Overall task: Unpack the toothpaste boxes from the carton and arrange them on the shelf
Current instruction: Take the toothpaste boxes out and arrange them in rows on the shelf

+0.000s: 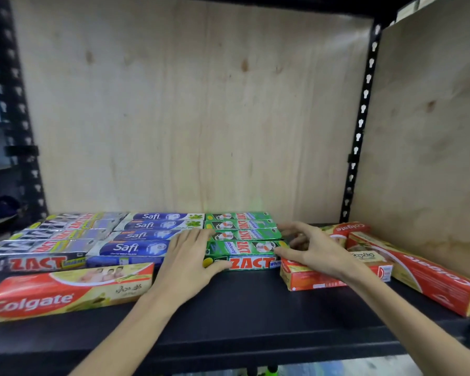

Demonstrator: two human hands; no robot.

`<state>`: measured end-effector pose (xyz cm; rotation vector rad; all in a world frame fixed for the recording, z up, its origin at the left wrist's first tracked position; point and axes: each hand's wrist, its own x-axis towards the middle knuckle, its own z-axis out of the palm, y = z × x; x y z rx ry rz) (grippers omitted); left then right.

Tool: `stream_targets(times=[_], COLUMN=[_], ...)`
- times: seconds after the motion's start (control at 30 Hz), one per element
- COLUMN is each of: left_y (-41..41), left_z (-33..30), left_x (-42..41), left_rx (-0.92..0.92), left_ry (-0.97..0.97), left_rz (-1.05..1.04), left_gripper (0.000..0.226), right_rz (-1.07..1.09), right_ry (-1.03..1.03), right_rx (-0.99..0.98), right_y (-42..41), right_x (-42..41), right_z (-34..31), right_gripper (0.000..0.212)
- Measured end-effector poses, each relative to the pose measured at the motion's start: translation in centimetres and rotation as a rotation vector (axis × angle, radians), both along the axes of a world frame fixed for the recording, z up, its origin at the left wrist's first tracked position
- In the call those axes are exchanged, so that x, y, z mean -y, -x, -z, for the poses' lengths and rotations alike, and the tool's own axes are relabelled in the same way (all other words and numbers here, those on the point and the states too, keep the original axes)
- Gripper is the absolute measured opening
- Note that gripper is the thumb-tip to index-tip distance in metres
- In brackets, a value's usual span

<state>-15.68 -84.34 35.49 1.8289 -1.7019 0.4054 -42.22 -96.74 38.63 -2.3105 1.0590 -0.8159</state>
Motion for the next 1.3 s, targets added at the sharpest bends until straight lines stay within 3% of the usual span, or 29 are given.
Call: stream_targets(times=[0.5, 0.63, 0.77, 0.93, 1.03, 1.3], left_y=[-0.2, 0.3, 1.3, 2.3, 2.7, 2.2], left_z=[0.0, -0.3, -1.0, -1.9, -1.7, 0.1], left_x=[0.1, -0.1, -0.9, -3.8, -6.6, -10.7], left_rx=[0.037, 0.058, 0.001, -0.201, -0.231, -0.144], left_ry=[-0.001, -0.006, 0.066, 0.199, 0.22, -0.119], left_rz=[0.008, 0.008, 0.028, 0.026, 0.063, 0.222], left_gripper=[0.063, 0.07, 0.057, 0.053, 0.055, 0.046], right_rz=[0.094, 0.075, 0.02, -0.017, -0.04, -0.028], right_ry=[0.138, 0.164, 0.148, 0.245, 0.294, 0.199], right_rx=[-0.035, -0.085, -0.145, -0.017, 0.001, 0.108], right_y=[-0.3, -0.3, -0.2, -0.3, 0.9, 3.8], right_x=[-0.8, -1.5, -2.2, -4.4, -6.9, -13.6], right_z=[0.4, -0.3, -1.7, -4.4, -4.2, 2.6], right_gripper=[0.048, 0.059, 0.074, 0.062, 0.061, 0.059])
